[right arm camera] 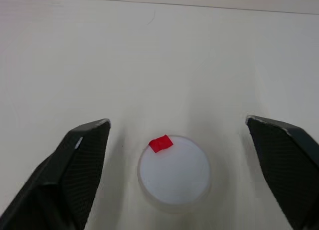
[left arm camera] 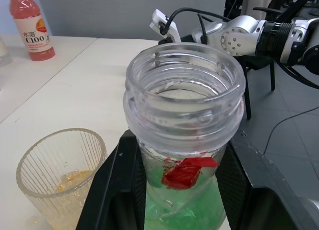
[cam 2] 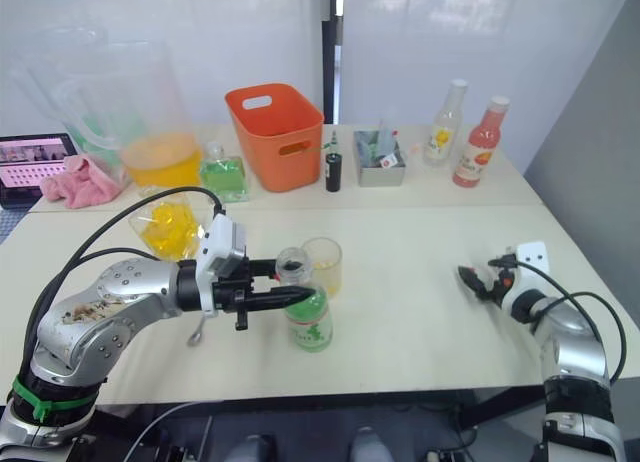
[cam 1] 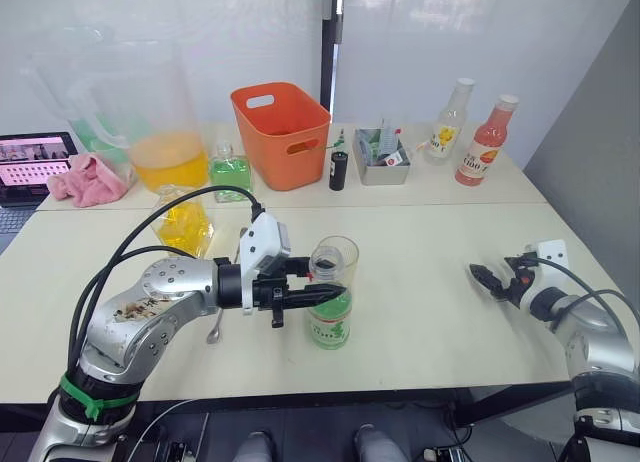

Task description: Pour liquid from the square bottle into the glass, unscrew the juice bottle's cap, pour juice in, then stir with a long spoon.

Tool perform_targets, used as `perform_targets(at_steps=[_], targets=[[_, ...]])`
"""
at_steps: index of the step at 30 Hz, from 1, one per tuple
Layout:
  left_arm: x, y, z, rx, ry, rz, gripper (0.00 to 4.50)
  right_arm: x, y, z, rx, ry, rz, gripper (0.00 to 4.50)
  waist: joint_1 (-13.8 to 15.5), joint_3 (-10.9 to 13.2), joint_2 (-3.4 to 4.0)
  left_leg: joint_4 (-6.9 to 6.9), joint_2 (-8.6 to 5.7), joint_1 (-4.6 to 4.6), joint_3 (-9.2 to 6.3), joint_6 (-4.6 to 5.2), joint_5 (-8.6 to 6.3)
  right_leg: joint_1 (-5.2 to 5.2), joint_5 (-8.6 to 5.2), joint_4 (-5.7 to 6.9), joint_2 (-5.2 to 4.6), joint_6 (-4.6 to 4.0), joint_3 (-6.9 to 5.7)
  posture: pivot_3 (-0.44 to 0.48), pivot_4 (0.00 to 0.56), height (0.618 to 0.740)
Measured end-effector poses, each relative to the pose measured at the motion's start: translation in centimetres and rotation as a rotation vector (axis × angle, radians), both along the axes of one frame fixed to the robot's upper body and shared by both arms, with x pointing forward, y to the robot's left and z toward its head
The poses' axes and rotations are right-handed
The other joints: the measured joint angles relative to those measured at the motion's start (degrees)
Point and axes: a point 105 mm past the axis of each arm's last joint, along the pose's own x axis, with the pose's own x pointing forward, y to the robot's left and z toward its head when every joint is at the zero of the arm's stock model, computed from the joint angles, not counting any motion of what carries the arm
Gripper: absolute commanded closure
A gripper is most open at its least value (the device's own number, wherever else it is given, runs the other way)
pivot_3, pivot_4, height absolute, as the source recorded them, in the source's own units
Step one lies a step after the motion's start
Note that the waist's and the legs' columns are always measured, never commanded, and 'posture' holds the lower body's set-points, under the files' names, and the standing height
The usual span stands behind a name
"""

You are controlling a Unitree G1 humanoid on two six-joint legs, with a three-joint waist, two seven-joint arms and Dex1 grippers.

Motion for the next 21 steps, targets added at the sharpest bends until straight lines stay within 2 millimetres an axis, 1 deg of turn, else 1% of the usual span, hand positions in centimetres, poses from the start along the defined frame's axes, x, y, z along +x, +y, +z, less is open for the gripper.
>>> perform_targets(at_steps=[3, 8, 9, 11, 13, 15, 17, 19, 21], targets=[[0.1, 0.3, 0.1, -0.005, 0.013, 0.011, 3.08, 0.0, 0.9, 2.1, -0.004, -0.045, 0.042, 0.02, 0.03, 0.01, 0.02, 0.0, 0.0, 0.0, 0.0, 0.0, 0.0, -0.01, -0.01, 0.01, 0.0, 0.01, 0.01, 0.0, 0.15, 0.74], [0.3, 1.5, 0.6, -0.002, 0.043, 0.049, 3.08, -0.5, 3.7, 7.7, -0.021, -0.124, 0.176, 0.02, 0.11, 0.06, 0.05, 0.01, 0.0, -0.02, -0.01, 0.0, 0.0, -0.04, -0.02, 0.02, 0.0, 0.0, 0.01, 0.0, 0.15, 0.74], [0.3, 2.1, 0.8, 0.009, 0.053, 0.062, 3.08, -1.0, 4.8, 8.8, -0.03, -0.118, 0.238, 0.02, 0.2, 0.08, 0.05, 0.01, 0.0, -0.04, -0.02, 0.0, 0.0, -0.05, -0.03, 0.02, 0.0, 0.0, 0.0, 0.0, 0.15, 0.74], [0.3, 3.1, 1.0, 0.038, 0.054, 0.084, 3.08, -1.7, 6.9, 10.0, -0.032, -0.093, 0.345, 0.02, 0.24, 0.1, 0.05, 0.01, 0.0, -0.07, -0.02, 0.0, 0.0, -0.07, -0.04, 0.01, -0.01, -0.01, 0.0, 0.0, 0.15, 0.74], [0.2, 4.7, 1.2, 0.076, 0.056, 0.105, 3.08, -2.9, 9.5, 11.3, -0.025, -0.068, 0.486, 0.02, 0.15, 0.12, 0.06, -0.02, 0.01, -0.09, 0.01, 0.0, 0.0, -0.13, -0.18, 0.01, -0.02, -0.25, 0.01, 0.0, 0.15, 0.74], [0.3, 6.3, 1.5, 0.108, 0.057, 0.124, 3.08, -4.0, 11.3, 12.7, -0.041, -0.07, 0.596, 0.02, 0.34, 0.14, 0.05, -0.03, 0.02, -0.09, -0.01, -0.01, -0.01, -0.14, -0.28, 0.01, -0.02, -0.43, -0.04, 0.0, 0.15, 0.74], [0.8, 7.6, 1.8, 0.119, 0.058, 0.163, 3.08, -4.7, 12.1, 13.6, -0.046, -0.076, 0.643, 0.02, 0.79, 0.15, 0.03, 0.0, 0.02, -0.1, 0.0, -0.01, -0.01, -0.13, -0.3, -0.06, -0.05, -0.47, -0.06, 0.0, 0.15, 0.74], [1.6, 8.2, 2.1, 0.104, 0.052, 0.189, 3.08, -5.2, 12.6, 13.5, -0.031, -0.053, 0.674, 0.02, 1.76, 0.18, -0.04, 0.08, 0.0, -0.19, 0.01, -0.02, -0.01, -0.14, -0.3, -0.1, -0.08, -0.47, -0.07, 0.0, 0.15, 0.74], [2.8, 8.5, 3.1, 0.078, 0.018, 0.218, 3.08, -5.8, 13.3, 13.4, -0.023, -0.032, 0.717, 0.02, 2.6, 0.19, -0.05, 0.18, -0.01, -0.43, -0.01, -0.02, 0.0, -0.29, -0.28, -0.1, -0.08, -0.46, -0.09, 0.0, 0.15, 0.74]])
